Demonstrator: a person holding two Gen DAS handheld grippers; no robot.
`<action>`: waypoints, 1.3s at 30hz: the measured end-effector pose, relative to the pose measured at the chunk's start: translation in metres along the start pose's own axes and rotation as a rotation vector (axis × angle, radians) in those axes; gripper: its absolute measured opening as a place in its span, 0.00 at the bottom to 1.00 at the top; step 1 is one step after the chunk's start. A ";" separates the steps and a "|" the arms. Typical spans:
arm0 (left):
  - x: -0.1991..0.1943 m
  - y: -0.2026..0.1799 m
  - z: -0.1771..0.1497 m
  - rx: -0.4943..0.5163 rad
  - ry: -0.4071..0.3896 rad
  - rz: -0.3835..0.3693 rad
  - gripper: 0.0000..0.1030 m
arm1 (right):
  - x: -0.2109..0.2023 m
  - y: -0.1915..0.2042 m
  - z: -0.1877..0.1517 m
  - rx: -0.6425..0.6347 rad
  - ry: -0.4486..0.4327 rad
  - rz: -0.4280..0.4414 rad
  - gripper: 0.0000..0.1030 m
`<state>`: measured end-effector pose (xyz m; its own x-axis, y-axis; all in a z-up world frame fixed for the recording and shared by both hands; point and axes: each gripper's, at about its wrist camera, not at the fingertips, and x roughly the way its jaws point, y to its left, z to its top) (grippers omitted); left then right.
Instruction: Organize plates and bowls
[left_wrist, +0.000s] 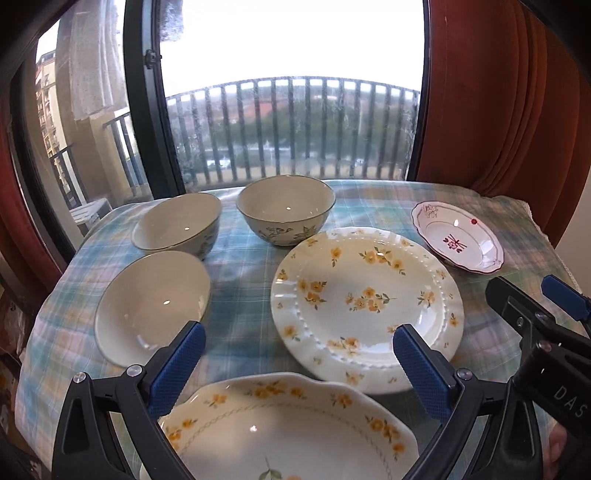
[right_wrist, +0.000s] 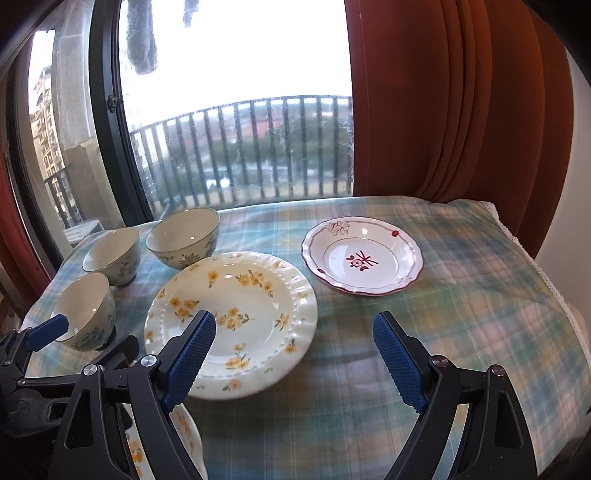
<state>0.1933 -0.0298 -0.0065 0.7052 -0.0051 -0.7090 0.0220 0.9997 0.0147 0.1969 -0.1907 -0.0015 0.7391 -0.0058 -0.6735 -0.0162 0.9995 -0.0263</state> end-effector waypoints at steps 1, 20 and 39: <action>0.006 -0.003 0.003 0.008 0.007 0.004 0.99 | 0.005 0.000 0.002 0.001 0.006 0.001 0.87; 0.098 -0.020 0.023 0.082 0.197 0.032 0.97 | 0.109 -0.007 0.010 0.025 0.198 0.016 0.81; 0.097 -0.039 0.022 0.178 0.190 -0.035 0.85 | 0.124 -0.011 0.001 0.063 0.270 0.026 0.46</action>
<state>0.2761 -0.0700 -0.0602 0.5563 -0.0182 -0.8308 0.1808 0.9784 0.0997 0.2895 -0.2021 -0.0845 0.5327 0.0205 -0.8461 0.0155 0.9993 0.0340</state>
